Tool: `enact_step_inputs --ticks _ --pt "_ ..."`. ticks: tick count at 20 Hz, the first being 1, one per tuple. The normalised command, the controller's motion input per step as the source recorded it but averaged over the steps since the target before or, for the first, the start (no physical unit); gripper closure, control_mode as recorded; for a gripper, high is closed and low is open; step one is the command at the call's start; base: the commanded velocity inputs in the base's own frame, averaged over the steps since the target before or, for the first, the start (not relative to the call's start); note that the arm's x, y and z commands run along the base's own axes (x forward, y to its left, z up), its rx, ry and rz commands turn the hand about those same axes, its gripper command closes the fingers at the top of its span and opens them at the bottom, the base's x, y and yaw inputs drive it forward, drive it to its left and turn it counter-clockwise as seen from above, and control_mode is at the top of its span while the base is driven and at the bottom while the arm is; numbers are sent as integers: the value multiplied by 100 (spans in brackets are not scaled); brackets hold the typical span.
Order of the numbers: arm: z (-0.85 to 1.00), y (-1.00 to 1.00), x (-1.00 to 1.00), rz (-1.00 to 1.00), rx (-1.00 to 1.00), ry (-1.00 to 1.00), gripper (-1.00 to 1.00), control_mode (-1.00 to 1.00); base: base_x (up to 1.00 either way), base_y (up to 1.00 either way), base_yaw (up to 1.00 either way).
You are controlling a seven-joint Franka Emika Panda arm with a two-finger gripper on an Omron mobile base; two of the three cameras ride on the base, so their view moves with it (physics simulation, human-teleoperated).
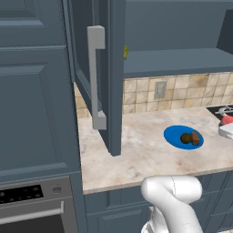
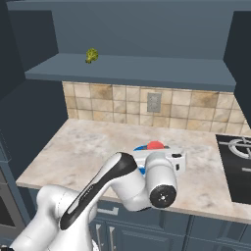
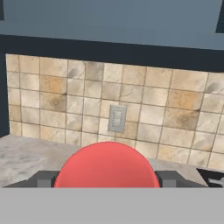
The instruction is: Pick the avocado and bread from the counter and place them on the plate. Then pick the jam from the cabinet and place it next to the plate. Lastly close the cabinet door.
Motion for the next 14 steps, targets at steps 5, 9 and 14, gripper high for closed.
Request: enact_step_inputs --ticks 5,9,14 --pt "-26 -39 0 0 -4 5 100 -100 0 0 0" --pt "-29 -16 0 0 -9 7 100 -100 0 0 0" --pt "-31 -5 0 0 -8 7 100 -100 0 0 0"
